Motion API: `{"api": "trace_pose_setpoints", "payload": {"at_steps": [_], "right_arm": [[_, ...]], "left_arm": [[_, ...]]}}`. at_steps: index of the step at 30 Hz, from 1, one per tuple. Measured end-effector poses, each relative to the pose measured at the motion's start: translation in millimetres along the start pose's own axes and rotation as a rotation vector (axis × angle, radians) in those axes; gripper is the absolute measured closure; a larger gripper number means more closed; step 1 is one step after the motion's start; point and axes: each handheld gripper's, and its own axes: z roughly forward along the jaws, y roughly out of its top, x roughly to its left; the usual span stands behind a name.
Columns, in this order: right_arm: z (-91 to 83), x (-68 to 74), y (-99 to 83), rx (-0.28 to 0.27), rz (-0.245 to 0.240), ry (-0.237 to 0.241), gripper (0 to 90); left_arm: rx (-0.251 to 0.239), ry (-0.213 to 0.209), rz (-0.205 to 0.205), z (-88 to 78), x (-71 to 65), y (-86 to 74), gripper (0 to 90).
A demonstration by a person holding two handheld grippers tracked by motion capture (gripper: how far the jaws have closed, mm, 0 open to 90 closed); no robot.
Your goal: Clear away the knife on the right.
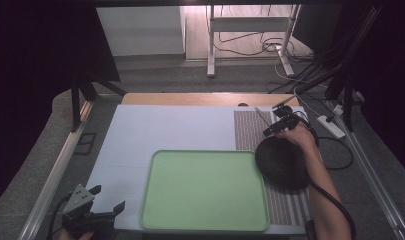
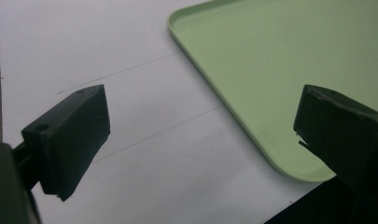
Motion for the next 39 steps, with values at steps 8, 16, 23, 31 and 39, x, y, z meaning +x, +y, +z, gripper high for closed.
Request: {"api": "trace_pose_setpoints", "payload": {"at_steps": [8, 16, 23, 31, 39], "right_arm": [[-1.8, 3.1, -1.6, 0.009, -0.061, -0.088, 42.5], [-5.8, 4.7, -0.2, 0.049, -0.061, -0.086, 68.9], [-7.2, 0.5, -0.8, 0.058, -0.051, -0.067, 79.6], [-8.0, -5.7, -0.7, 0.045, -0.099, -0.071, 79.9], [-22.1, -18.5, -1.8, -0.027, -0.097, -0.095, 79.9]], "left_arm": [[0.000, -0.001, -0.002, 0.1, 0.3, 0.1, 4.5], [0.001, -0.001, -0.002, 0.2, 0.2, 0.1, 4.5], [0.001, 0.000, -0.001, 0.4, 0.0, 0.1, 4.5], [0.000, -0.001, -0.002, 0.3, 0.2, 0.1, 4.5], [0.002, -0.001, -0.005, 0.4, 0.2, 0.2, 4.5]]}}
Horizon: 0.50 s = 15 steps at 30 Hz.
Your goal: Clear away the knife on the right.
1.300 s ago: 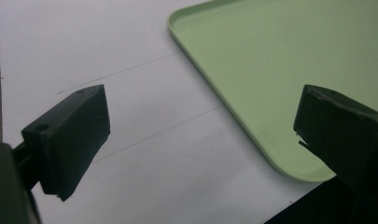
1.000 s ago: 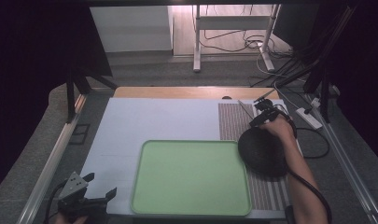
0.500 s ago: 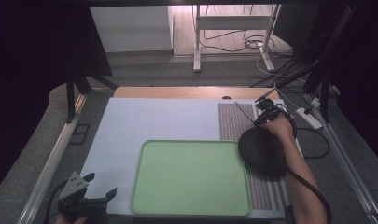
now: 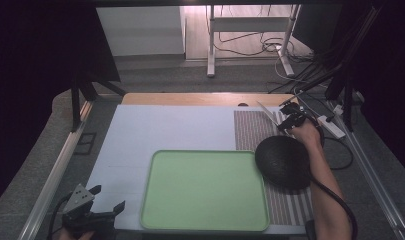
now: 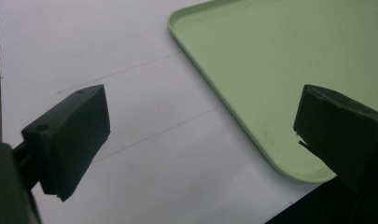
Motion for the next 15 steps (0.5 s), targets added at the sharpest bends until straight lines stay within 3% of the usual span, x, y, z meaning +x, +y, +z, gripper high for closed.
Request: {"api": "trace_pose_setpoints", "payload": {"at_steps": [15], "right_arm": [[-29.8, -12.4, -0.6, -0.078, 0.019, -0.041, 80.0]], "left_arm": [[0.000, -0.002, -0.003, 0.0, 0.5, 0.0, 4.5]]}}
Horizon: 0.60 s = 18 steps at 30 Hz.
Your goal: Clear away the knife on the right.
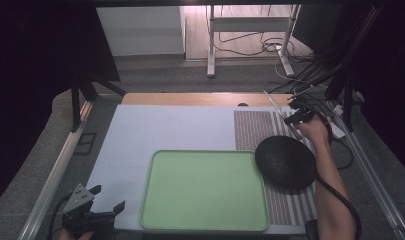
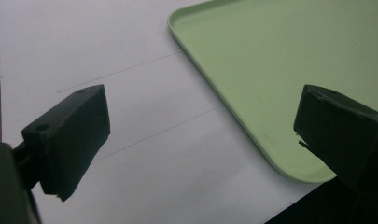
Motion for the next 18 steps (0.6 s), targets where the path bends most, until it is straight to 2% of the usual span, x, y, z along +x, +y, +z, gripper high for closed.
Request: {"api": "trace_pose_setpoints", "payload": {"at_steps": [5, 9, 12, 18], "right_arm": [[-9.1, -4.3, -2.7, -0.012, 0.027, 0.020, 79.9], [-13.3, -1.1, -5.0, -0.019, 0.029, 0.044, 79.9], [-16.3, 5.2, -6.6, -0.021, 0.036, 0.062, 79.9], [-20.1, 26.1, -10.2, -0.015, 0.016, 0.097, 79.9]], "left_arm": [[0.001, 0.001, 0.001, 0.1, -0.2, 0.1, 4.5], [0.001, -0.001, 0.000, 0.1, 0.0, 0.2, 4.5], [0.000, -0.001, 0.000, 0.1, 0.0, 0.1, 4.5], [0.001, -0.001, -0.001, 0.1, 0.2, 0.1, 4.5]]}}
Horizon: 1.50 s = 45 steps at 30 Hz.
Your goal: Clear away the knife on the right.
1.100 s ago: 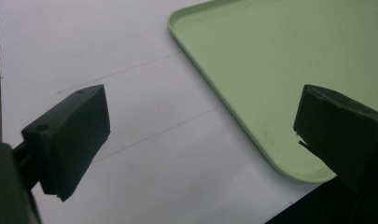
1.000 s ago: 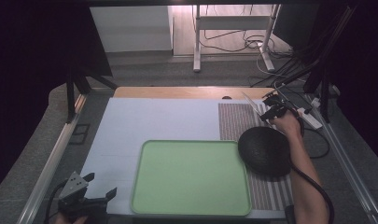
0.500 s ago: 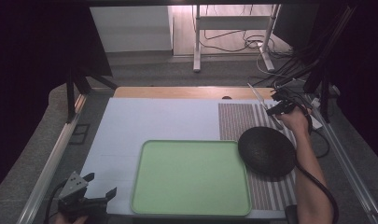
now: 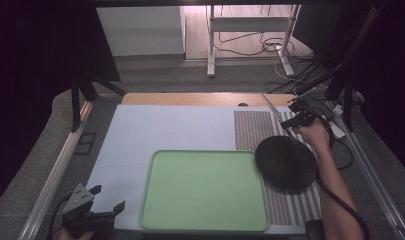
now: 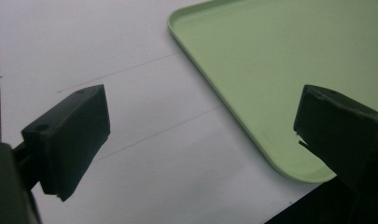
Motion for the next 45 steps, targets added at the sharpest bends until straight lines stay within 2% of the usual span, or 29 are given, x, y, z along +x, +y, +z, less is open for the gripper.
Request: {"api": "trace_pose_setpoints", "payload": {"at_steps": [13, 20, 31, 45], "right_arm": [[-6.0, 41.3, -11.6, 0.001, -0.053, 0.044, 79.9], [-5.0, 68.8, -18.7, 0.011, -0.119, 0.063, 79.9], [-7.3, 104.6, -27.9, 0.013, -0.168, 0.146, 79.8], [-15.6, 144.0, -51.6, 0.048, -0.236, 0.173, 79.8]], "left_arm": [[0.003, 0.001, 0.002, 0.4, -0.2, 0.3, 4.5], [0.005, 0.002, 0.007, 0.8, -0.8, 0.7, 4.5], [0.000, -0.002, 0.003, 0.3, 0.0, 0.3, 4.5], [0.001, -0.001, 0.006, 0.4, -0.3, 0.5, 4.5]]}}
